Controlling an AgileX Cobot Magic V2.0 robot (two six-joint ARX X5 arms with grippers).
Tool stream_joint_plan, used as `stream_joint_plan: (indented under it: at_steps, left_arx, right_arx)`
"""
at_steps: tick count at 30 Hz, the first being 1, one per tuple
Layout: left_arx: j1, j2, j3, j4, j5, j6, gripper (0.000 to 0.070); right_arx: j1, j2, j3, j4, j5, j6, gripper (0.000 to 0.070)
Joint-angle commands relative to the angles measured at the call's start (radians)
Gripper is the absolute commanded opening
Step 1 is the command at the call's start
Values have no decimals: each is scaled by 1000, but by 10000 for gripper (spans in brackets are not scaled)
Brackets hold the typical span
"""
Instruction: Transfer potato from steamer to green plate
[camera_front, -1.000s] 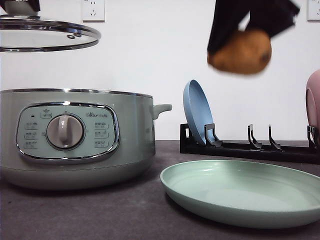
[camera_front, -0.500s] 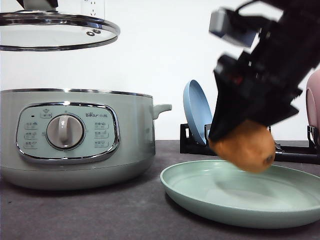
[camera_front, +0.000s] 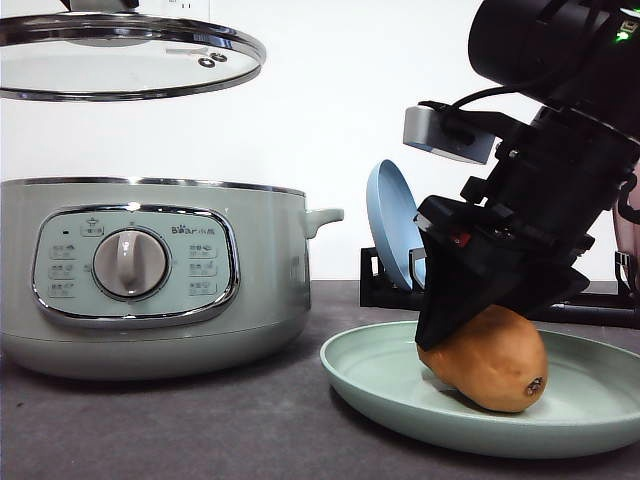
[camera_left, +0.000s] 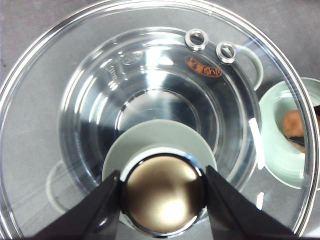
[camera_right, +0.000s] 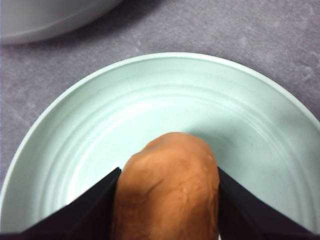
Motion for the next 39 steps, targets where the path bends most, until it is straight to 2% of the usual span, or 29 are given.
stream_joint_plan:
  at_steps: [1,4,9,27,39]
  left_arx:
    - [-6,-6,28,23,4,-5,0]
    - [-6,-6,28,23,4,-5,0]
    - [-6,-6,28,25,4,-5,0]
    - [-35,95,27,60,3,-4,0]
    - [-38,191,27,80,3,1,0]
  right_arx:
    - [6,20,4,-1,-4,17,384]
    - [6,17,5,-1,-3,19,475]
    - [6,-26,19,-1,10,30,554]
    - [-36,-349,233,-151,16,25,556]
    - [-61,-493,246,-190,34,25,556]
